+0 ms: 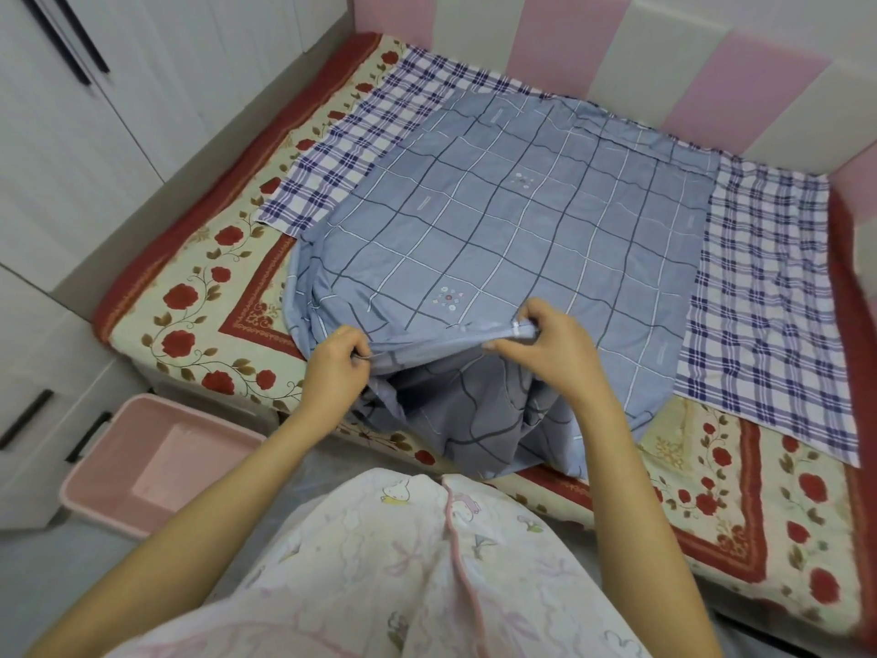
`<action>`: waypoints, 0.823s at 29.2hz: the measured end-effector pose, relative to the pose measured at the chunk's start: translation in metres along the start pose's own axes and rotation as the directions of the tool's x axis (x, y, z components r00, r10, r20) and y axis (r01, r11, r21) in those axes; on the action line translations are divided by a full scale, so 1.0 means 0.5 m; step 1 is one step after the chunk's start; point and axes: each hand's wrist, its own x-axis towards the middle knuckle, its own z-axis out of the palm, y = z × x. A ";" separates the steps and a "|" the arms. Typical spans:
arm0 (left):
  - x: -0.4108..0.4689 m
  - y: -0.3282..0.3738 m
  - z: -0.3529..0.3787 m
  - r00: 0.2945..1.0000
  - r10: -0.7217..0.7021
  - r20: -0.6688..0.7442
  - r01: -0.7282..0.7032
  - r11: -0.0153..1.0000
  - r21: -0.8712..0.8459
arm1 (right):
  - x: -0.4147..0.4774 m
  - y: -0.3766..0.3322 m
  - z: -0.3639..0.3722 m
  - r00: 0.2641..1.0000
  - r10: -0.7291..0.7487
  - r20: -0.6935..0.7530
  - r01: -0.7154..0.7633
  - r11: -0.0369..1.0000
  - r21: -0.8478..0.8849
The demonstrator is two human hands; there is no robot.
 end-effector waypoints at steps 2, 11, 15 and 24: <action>0.031 -0.013 -0.005 0.995 -0.097 0.011 0.097 0.995 0.014 | -0.003 -0.009 0.007 0.995 -0.092 0.049 0.098 0.986 -0.136; 0.089 0.005 -0.045 0.982 -0.131 0.135 0.133 0.991 -0.009 | 0.011 0.025 0.021 0.982 0.033 0.188 0.049 0.909 -0.415; 0.085 0.035 -0.060 0.862 0.058 0.504 -0.084 0.996 0.029 | -0.001 0.060 0.037 0.856 0.368 0.363 -0.114 0.820 -0.561; 0.023 -0.054 -0.012 0.304 -0.306 0.902 -0.560 0.709 0.429 | -0.147 0.212 0.185 0.535 0.724 0.436 -0.311 0.648 -0.695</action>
